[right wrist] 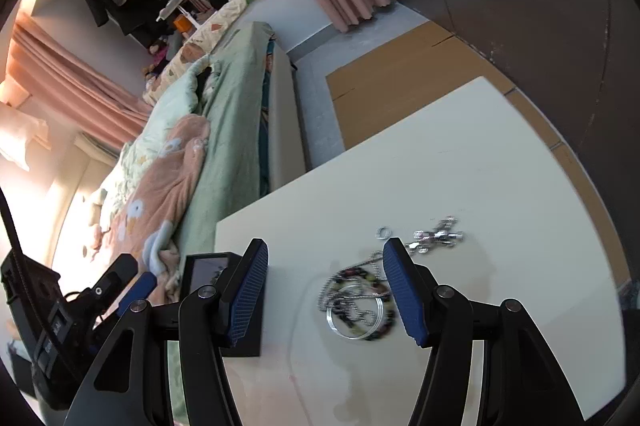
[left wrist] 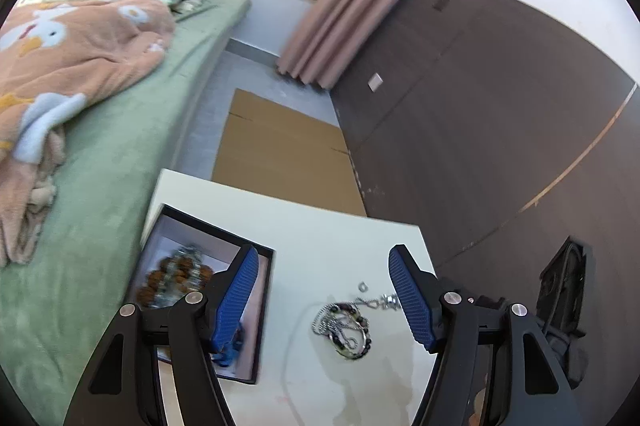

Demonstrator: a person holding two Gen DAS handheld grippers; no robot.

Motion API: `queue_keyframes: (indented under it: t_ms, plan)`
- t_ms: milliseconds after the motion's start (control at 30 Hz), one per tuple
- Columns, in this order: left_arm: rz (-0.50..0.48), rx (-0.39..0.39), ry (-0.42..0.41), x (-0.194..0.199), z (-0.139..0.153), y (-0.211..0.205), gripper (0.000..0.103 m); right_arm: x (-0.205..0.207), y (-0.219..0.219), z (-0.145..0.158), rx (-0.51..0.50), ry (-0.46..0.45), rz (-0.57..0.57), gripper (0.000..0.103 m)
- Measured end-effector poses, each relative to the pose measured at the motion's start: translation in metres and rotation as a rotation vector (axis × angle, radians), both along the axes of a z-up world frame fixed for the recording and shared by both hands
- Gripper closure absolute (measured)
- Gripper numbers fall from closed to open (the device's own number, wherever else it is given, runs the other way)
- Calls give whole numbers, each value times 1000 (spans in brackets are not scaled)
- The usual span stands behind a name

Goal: Organize jewelry
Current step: 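Lower the left tool onto the silver chains and close on them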

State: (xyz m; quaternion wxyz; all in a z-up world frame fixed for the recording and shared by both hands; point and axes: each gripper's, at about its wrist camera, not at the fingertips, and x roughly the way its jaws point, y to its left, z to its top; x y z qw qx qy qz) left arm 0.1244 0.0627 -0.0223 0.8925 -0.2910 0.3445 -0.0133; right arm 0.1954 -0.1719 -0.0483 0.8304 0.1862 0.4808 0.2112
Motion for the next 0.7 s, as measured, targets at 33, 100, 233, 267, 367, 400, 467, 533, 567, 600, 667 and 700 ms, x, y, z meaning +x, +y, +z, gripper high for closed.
queue_keyframes:
  t_ms: [33, 100, 233, 267, 367, 400, 467, 533, 567, 600, 667, 700]
  plan:
    - [-8, 6, 3, 2, -1, -4, 34, 0, -5, 0, -4, 1, 0, 42]
    - [-20, 23, 10, 4, -3, -11, 35, 1, -11, 1, -15, 4, -1, 42]
    - [-61, 72, 33, 12, -9, -30, 43, 2, -27, 1, -28, 16, -15, 42]
    - [-74, 83, 43, 14, -11, -35, 46, 3, -32, 0, -30, 21, -20, 42]
    - [-113, 119, 74, 18, -19, -48, 56, 5, -42, -3, -34, 39, -38, 42]
    - [-128, 133, 83, 20, -22, -53, 58, 6, -44, -4, -33, 45, -44, 42]
    - [-152, 160, 97, 23, -26, -62, 63, 7, -51, -6, -30, 57, -57, 42]
    - [-185, 198, 117, 26, -32, -75, 64, 7, -53, -7, -29, 65, -65, 42]
    - [-200, 219, 127, 28, -36, -82, 66, 7, -56, -7, -29, 72, -70, 42]
    - [-211, 238, 138, 31, -41, -87, 67, 8, -58, -8, -29, 76, -73, 42]
    - [-225, 265, 160, 34, -48, -94, 72, 9, -62, -10, -27, 84, -81, 42]
    - [-235, 282, 172, 36, -53, -98, 72, 9, -64, -11, -26, 89, -88, 42]
